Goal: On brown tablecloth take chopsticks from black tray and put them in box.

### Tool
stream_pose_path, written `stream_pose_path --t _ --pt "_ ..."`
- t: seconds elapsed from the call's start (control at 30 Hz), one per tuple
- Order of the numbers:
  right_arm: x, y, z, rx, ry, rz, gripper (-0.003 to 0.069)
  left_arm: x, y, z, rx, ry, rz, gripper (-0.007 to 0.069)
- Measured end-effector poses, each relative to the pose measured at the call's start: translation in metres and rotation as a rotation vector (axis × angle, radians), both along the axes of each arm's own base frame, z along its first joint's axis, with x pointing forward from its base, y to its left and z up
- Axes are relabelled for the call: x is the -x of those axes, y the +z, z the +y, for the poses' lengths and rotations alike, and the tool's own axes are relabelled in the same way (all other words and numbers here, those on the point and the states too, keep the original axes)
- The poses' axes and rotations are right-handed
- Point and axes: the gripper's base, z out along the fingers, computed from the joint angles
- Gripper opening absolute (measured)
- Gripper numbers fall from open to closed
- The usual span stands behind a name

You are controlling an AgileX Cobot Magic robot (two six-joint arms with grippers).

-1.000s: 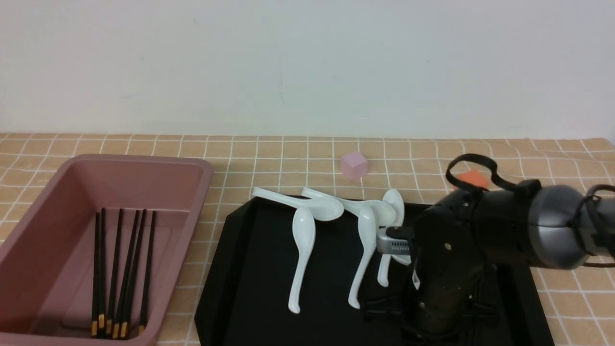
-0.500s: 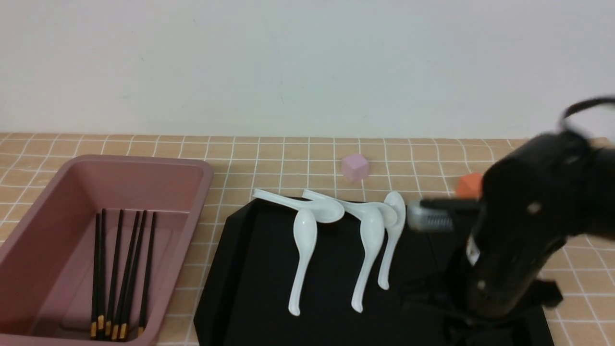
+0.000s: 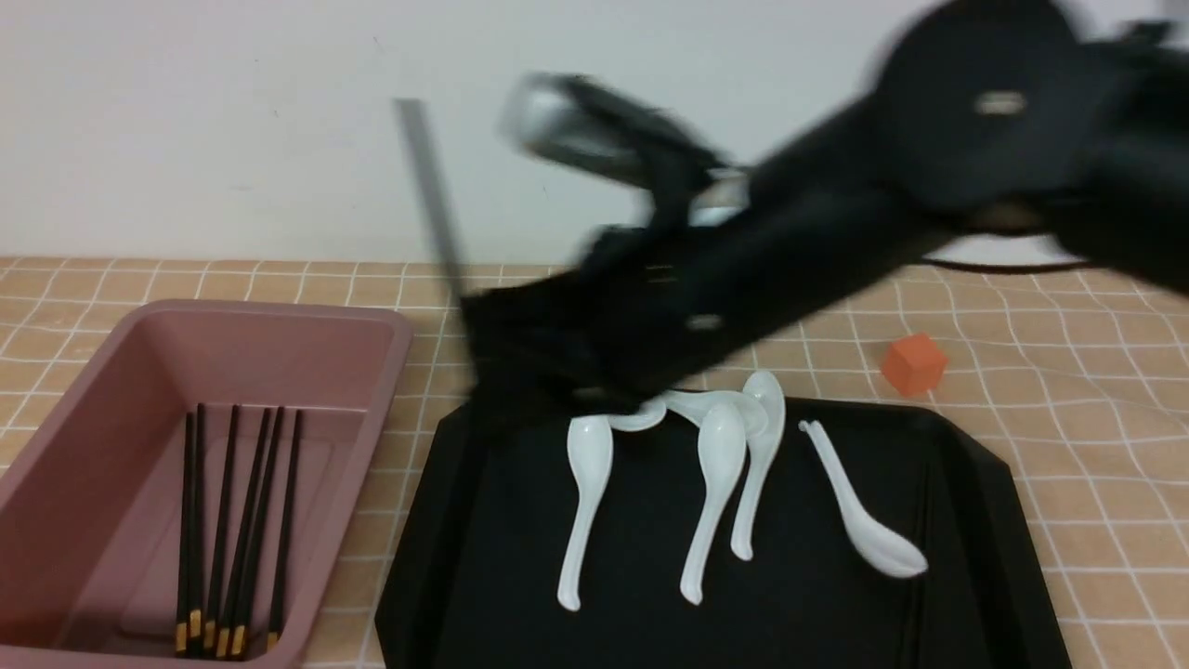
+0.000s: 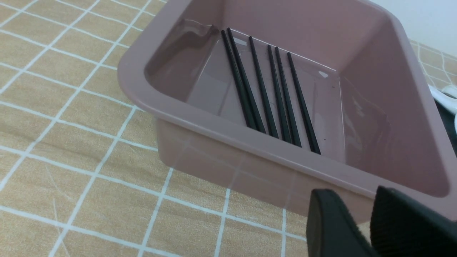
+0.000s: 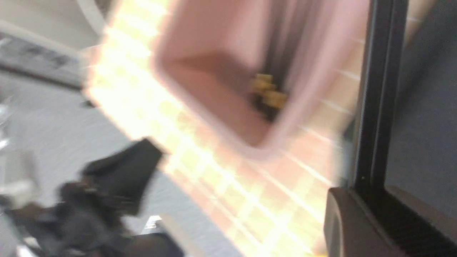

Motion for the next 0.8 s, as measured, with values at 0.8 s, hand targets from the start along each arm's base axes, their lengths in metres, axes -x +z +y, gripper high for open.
stream_pose_path --t 0.8 --pt "-0.043 -0.138 0.129 -0.147 -0.164 -0.072 0.0260 0.000 0.000 0.000 0.000 0.000 0.000 0.0218"
